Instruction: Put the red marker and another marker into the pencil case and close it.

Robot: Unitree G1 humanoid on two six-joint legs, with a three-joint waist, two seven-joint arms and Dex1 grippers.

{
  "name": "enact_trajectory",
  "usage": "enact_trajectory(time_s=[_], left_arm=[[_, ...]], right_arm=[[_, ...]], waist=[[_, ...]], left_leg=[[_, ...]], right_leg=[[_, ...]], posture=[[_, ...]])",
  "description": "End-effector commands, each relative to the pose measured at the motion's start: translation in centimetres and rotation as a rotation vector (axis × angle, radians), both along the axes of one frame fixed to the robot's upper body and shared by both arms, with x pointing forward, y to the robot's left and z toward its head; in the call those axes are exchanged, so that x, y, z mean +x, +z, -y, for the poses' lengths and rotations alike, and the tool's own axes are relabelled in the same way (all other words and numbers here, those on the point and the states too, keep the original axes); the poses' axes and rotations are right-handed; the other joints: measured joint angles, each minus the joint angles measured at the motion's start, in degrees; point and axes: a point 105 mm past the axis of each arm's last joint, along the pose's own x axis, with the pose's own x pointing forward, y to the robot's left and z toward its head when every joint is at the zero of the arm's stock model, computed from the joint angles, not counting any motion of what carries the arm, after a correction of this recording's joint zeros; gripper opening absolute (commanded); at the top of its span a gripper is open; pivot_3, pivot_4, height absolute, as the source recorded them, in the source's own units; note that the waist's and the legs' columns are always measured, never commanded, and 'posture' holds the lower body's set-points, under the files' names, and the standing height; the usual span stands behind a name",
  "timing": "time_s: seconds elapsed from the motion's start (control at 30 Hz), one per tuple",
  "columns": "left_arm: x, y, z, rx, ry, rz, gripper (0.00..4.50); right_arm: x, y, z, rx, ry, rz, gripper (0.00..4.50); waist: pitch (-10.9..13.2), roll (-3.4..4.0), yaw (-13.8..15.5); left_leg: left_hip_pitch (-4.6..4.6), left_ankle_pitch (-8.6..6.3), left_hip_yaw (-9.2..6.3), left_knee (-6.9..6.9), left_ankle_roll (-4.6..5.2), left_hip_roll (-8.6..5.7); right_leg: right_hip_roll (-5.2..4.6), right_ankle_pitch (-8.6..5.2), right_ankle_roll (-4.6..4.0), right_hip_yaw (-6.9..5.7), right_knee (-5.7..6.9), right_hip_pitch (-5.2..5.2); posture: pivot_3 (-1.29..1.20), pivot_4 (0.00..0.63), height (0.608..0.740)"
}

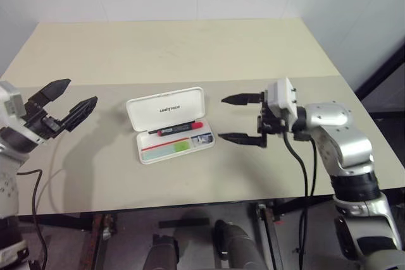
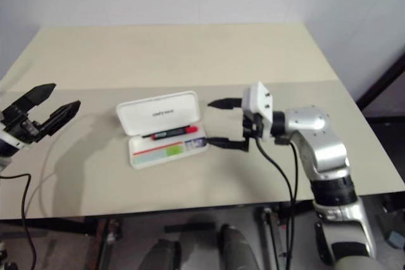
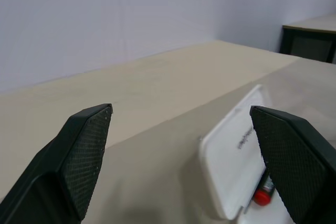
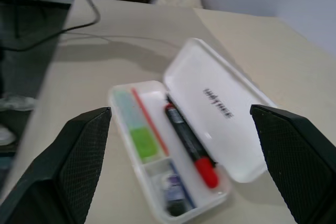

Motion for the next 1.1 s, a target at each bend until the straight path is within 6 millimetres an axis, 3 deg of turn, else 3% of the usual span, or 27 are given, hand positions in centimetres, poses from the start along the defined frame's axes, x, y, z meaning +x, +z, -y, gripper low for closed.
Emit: enact_trajectory(time_s=[0.03,0.17,0.37,0.4,0.63,0.9,1.1], left_arm=[[0.8,0.7,-1.1,0.001,0.002,0.014,3.57],[2.3,0.5,-1.4,-0.04,-0.05,-0.015,2.21],[4.3,-0.8,-0.3,-0.074,-0.154,-0.09,0.19],[4.6,-1.2,-0.1,-0.076,-0.168,-0.105,0.07],[7.3,-3.7,0.3,-0.091,-0.154,-0.245,0.07],[9.4,-5.1,2.9,-0.133,-0.218,-0.391,0.07],[9.8,-5.7,6.0,-0.205,-0.349,-0.535,0.07]], right_arm=[[-2.0,0.9,-0.3,0.019,0.053,0.007,4.5],[-1.9,1.1,-0.4,0.052,0.014,0.006,4.5],[-1.7,1.0,-0.3,0.052,-0.009,0.02,4.5],[-1.7,1.0,-0.3,0.05,-0.012,0.023,4.5],[-1.6,0.8,0.1,0.027,-0.031,0.029,4.5],[-1.6,0.6,0.3,0.019,-0.058,0.036,4.5],[-1.8,0.5,0.6,0.01,-0.079,0.04,4.5]], waist=[[0.0,0.0,0.02],[-0.02,-0.02,-0.02],[-0.02,-0.03,0.5],[-0.02,-0.03,0.68],[-0.02,-0.03,1.04],[-0.04,-0.07,1.05],[-0.04,-0.08,0.99]], left_leg=[[0.02,0.0,0.0,0.0,0.0,0.0],[0.05,0.01,0.03,0.09,0.02,0.01],[0.01,0.01,0.02,0.11,0.02,0.0],[0.01,0.01,0.02,0.1,0.02,0.0],[-0.06,0.0,0.02,0.12,0.03,-0.02],[-0.08,0.0,0.02,0.18,0.03,-0.05],[-0.11,0.0,0.02,0.2,0.05,-0.05]], right_leg=[[0.01,0.0,0.0,0.0,0.01,0.01],[0.04,0.0,0.0,0.03,0.08,0.01],[0.04,0.0,0.0,0.02,0.13,0.02],[0.05,0.01,0.01,0.01,0.18,0.02],[0.05,0.03,0.05,0.01,0.21,0.02],[0.06,0.05,0.09,0.01,0.23,0.03],[0.06,0.07,0.12,0.02,0.21,0.03]], posture=[[0.0,0.15,0.74],[0.0,0.15,0.74],[0.0,0.15,0.74],[0.0,0.15,0.74],[0.0,0.15,0.74],[0.0,0.15,0.74],[0.0,0.15,0.74]])
